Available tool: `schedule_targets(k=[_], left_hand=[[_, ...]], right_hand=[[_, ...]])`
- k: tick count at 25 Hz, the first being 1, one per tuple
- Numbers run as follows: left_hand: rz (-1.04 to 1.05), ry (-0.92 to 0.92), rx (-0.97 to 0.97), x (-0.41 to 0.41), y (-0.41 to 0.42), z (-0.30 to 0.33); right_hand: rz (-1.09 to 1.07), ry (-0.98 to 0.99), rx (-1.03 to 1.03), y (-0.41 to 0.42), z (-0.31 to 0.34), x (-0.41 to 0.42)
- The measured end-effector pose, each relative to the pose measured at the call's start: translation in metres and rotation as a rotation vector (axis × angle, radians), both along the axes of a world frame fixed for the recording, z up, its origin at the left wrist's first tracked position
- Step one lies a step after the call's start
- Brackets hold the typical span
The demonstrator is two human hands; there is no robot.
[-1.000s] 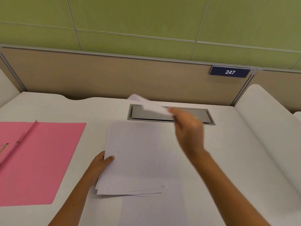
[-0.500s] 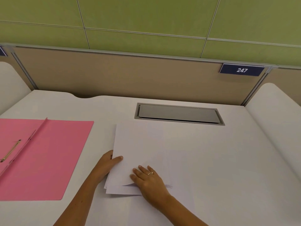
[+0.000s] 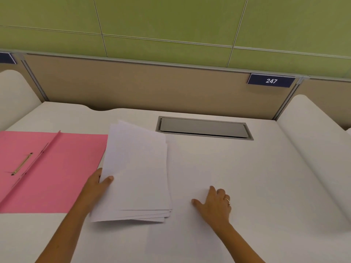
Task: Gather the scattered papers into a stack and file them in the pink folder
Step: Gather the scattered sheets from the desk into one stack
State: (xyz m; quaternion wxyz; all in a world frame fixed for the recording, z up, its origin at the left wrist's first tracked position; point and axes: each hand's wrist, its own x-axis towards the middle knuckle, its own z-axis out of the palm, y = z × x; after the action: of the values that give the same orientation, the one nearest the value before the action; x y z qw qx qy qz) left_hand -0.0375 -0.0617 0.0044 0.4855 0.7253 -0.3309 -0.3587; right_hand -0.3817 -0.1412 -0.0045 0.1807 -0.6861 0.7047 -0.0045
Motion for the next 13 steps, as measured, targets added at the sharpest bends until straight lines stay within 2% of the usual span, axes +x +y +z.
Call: schedule_targets(k=[7,11,13], left_hand=[[-0.006,-0.008,0.155,0.014,0.059,-0.026],[-0.044,0.057,0.146,0.022,0.065,-0.034],[-0.061,0.109,0.131,0.024,0.067,-0.031]], right_hand=[[-0.093,0.062,0.118,0.022,0.011,0.021],[-0.252,-0.022,0.254,0.008,0.016,0.018],[-0.313,-0.122,0.25,0.007,0.019,0.019]])
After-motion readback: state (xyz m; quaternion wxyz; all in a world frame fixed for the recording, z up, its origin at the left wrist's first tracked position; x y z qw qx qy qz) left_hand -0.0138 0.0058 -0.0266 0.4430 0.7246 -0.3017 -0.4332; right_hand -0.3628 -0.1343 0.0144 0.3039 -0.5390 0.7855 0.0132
